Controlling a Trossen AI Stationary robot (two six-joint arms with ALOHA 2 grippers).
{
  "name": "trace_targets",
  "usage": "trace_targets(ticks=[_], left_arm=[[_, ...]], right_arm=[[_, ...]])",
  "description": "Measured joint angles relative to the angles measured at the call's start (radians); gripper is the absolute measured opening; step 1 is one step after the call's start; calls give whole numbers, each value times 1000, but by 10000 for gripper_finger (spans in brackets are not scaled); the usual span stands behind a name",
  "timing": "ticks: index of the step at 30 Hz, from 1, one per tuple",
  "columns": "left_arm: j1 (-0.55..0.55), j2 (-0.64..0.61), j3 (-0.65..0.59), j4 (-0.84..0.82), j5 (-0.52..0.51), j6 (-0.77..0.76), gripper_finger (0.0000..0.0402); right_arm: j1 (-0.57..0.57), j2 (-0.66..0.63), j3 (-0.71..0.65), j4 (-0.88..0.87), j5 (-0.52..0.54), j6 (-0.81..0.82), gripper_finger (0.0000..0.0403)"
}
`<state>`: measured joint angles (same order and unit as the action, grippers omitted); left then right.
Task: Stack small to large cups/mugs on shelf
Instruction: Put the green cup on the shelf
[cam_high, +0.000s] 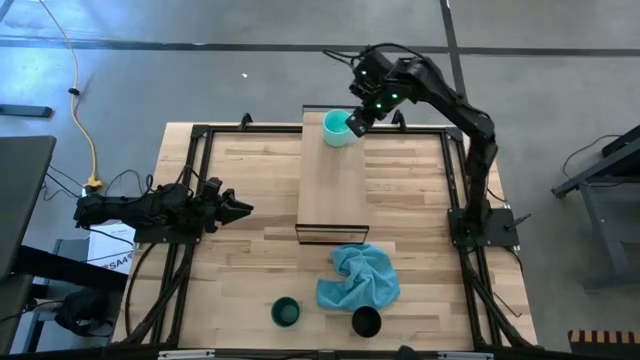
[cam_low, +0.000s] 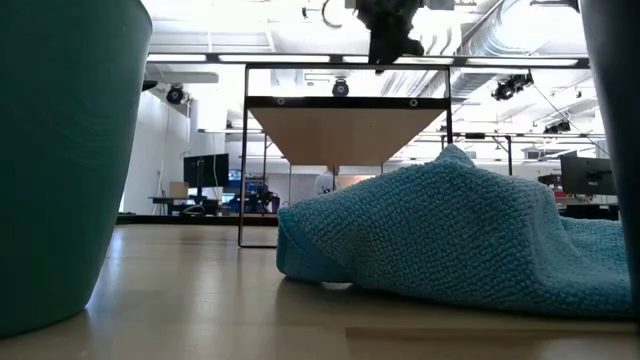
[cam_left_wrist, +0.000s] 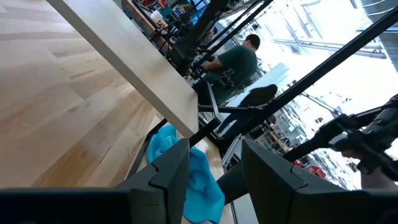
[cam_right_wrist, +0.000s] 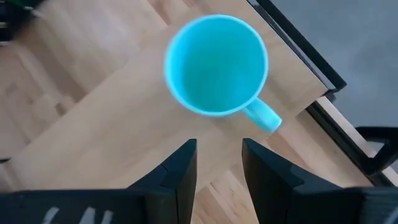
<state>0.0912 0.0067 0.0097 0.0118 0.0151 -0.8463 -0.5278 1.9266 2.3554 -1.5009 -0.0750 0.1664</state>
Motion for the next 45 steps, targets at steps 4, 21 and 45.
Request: trace_targets(ticks=[4, 21, 45], left_arm=[[0, 0, 0, 0, 0, -1, 136], [0, 0, 0, 0, 4, -105, 136], [0, 0, 0, 0, 8, -144, 136]], right_arm=[[21, -61, 0, -2, 0, -15, 119], [127, -306, 1, 7, -30, -191, 119], [393, -474, -3, 97, -53, -227, 119]])
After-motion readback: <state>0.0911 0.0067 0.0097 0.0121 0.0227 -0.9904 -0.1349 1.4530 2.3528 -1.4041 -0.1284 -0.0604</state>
